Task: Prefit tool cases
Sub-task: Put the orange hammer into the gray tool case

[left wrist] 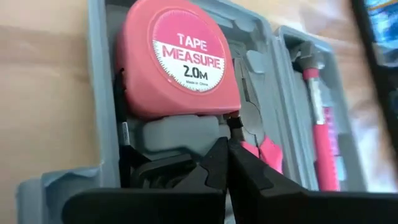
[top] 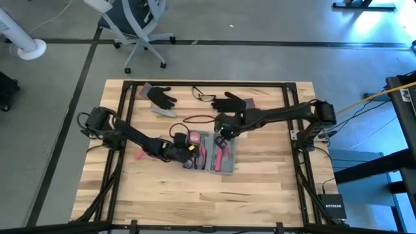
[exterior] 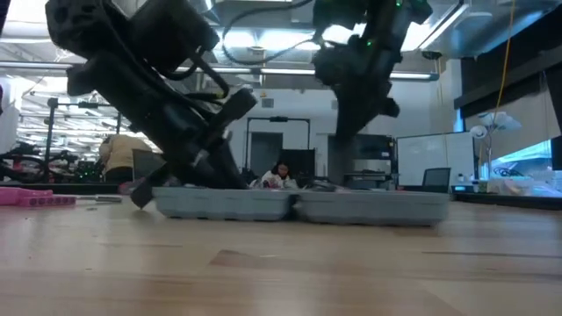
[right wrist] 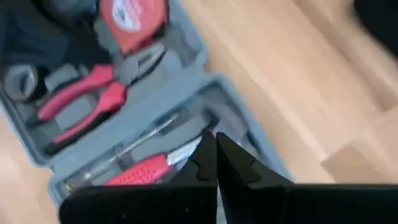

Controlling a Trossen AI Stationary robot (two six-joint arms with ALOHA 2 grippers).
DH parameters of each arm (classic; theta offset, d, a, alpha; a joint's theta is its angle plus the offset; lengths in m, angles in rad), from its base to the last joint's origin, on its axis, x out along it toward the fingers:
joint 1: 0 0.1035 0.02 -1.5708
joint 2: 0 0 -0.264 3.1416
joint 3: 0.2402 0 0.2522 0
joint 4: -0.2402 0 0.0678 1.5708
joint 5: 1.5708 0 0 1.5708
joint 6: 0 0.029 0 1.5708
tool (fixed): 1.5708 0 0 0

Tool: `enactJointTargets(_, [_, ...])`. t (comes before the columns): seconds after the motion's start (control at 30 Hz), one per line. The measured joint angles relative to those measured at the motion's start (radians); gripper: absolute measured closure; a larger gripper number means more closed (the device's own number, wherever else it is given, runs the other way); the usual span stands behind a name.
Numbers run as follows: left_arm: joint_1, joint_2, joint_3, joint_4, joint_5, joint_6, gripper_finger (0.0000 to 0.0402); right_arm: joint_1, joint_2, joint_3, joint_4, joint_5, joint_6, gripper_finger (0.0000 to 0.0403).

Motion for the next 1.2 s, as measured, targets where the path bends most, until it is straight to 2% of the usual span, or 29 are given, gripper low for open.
enactJointTargets(0.13, [-0.003,0.047,0.046,-0.003,0.012,-0.024,0.0401,0.019,0.0,-0.015,-0.102,-0.015,-0.022,0.0403])
enactJointTargets(0.27, [0.003,0.082,0.112,-0.005,0.018,0.042,0.0401,0.065,-0.001,-0.058,-0.155,-0.059,-0.066,0.0403])
enactJointTargets(0.37, [0.005,0.107,0.157,-0.005,0.021,0.089,0.0401,0.098,-0.001,-0.088,-0.179,-0.046,-0.073,0.0403])
enactJointTargets(0.57, [0.005,0.168,0.227,-0.021,0.018,0.097,0.0401,0.162,-0.012,-0.093,-0.139,-0.007,-0.067,0.0403])
enactJointTargets(0.67, [0.005,0.179,0.235,-0.023,0.019,0.097,0.0401,0.194,-0.015,-0.119,-0.128,0.04,-0.068,0.0403])
enactJointTargets(0.97, [0.005,0.179,0.236,-0.041,-0.001,0.086,0.0401,0.231,-0.022,-0.145,-0.098,0.096,-0.05,0.0403])
enactJointTargets(1.2, [0.003,0.179,0.235,-0.044,-0.021,0.079,0.0401,0.23,0.005,-0.265,0.093,0.093,-0.01,0.0403])
